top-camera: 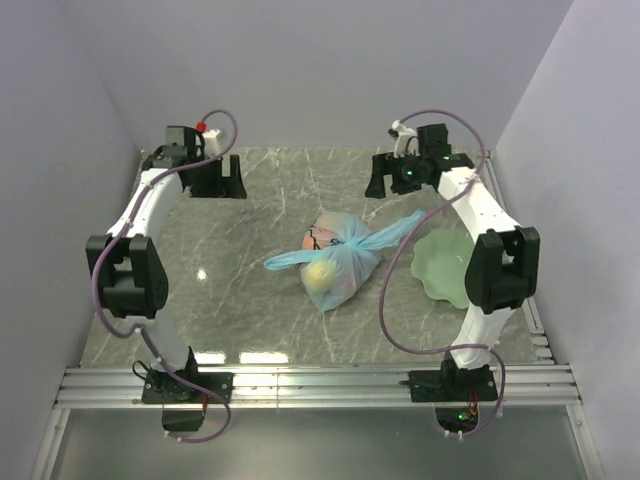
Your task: Place the fake fruits into the plastic bag and tie a complex knot
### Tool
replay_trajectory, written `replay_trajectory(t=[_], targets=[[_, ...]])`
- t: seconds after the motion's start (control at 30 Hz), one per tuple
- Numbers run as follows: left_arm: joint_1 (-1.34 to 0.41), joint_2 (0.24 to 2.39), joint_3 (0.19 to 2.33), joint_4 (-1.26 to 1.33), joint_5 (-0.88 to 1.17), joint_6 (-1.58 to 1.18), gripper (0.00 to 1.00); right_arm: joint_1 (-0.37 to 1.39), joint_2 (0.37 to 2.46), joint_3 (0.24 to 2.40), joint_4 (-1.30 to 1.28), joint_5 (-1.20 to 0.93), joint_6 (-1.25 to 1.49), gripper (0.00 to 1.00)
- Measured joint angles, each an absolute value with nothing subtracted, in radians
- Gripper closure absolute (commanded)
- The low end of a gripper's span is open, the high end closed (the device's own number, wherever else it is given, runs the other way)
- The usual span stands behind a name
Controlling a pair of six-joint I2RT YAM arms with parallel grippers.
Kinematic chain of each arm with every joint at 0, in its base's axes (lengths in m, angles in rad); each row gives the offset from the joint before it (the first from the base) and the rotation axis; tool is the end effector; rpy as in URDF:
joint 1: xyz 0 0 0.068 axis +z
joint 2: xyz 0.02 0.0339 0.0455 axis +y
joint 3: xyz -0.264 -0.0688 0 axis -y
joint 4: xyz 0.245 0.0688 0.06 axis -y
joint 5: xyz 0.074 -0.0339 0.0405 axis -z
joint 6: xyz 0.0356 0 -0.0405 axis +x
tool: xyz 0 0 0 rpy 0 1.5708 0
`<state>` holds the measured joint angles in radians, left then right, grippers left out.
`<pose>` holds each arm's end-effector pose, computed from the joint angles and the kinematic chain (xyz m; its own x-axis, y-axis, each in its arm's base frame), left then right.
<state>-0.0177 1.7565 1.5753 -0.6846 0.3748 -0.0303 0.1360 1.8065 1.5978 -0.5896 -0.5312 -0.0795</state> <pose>0.3897 -0.0199 0.3062 -0.7688 -0.0146 -0.6393 0.2305 0.9262 -0.2983 0.4006 0.0730 0.3032 -0.6702 -0.1608 -0.7245 -0.5221 0.7960 0.3062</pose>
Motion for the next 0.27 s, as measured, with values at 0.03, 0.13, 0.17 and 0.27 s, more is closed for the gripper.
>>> replay_trajectory(t=[0.03, 0.13, 0.17, 0.27], targets=[[-0.03, 1.779, 1.575, -0.684, 0.354, -0.044, 0.01, 0.155, 1.824, 1.599, -0.582, -0.511, -0.069, 0.02], [-0.064, 1.814, 1.574, -0.677, 0.295, -0.076, 0.0, 0.201, 1.852, 1.597, -0.574, -0.474, -0.036, 0.02], [-0.076, 1.817, 1.574, -0.673, 0.277, -0.087, 0.01, 0.215, 1.852, 1.594, -0.571, -0.467, -0.024, 0.02], [-0.101, 1.816, 1.563, -0.646, 0.248, -0.1, 0.0, 0.233, 1.832, 1.56, -0.537, -0.456, 0.0, 0.02]])
